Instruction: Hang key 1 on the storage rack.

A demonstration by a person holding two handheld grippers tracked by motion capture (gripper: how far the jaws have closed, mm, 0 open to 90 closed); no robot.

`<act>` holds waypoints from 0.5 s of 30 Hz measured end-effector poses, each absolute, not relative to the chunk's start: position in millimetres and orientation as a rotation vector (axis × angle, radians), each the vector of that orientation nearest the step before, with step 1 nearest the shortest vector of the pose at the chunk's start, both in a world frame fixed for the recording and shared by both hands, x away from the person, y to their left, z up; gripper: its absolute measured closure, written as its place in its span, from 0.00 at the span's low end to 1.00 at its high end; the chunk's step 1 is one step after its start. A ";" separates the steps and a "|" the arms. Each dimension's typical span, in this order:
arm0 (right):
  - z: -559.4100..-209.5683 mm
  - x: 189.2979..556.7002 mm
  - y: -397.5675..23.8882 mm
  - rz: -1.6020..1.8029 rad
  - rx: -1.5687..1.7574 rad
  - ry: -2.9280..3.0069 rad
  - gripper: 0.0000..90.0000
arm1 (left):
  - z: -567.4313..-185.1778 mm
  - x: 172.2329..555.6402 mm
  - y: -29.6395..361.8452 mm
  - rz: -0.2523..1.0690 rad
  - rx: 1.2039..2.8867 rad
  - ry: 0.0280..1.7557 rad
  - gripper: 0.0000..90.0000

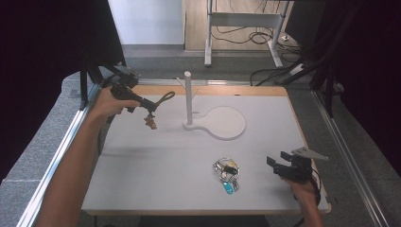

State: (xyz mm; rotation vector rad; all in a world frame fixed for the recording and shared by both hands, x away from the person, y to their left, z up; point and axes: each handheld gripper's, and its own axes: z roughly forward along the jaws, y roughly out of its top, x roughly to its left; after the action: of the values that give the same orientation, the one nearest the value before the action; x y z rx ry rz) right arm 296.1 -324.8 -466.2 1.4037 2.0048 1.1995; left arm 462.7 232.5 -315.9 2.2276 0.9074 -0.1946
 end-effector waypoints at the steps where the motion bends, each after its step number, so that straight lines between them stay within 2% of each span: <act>1: -466.0 296.0 -324.9 1.199 1.403 2.007 0.35 | -316.0 463.9 232.1 -0.199 2.227 0.909 0.75; 15: -466.9 296.2 -328.3 1.198 1.418 1.997 0.35 | -318.0 487.2 231.5 -0.215 2.192 0.937 0.75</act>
State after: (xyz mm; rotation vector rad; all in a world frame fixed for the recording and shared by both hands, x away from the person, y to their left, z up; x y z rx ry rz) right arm 296.2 -328.3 -466.9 1.4184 1.9974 1.1977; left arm 487.2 231.5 -318.0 2.1924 0.9369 -0.2147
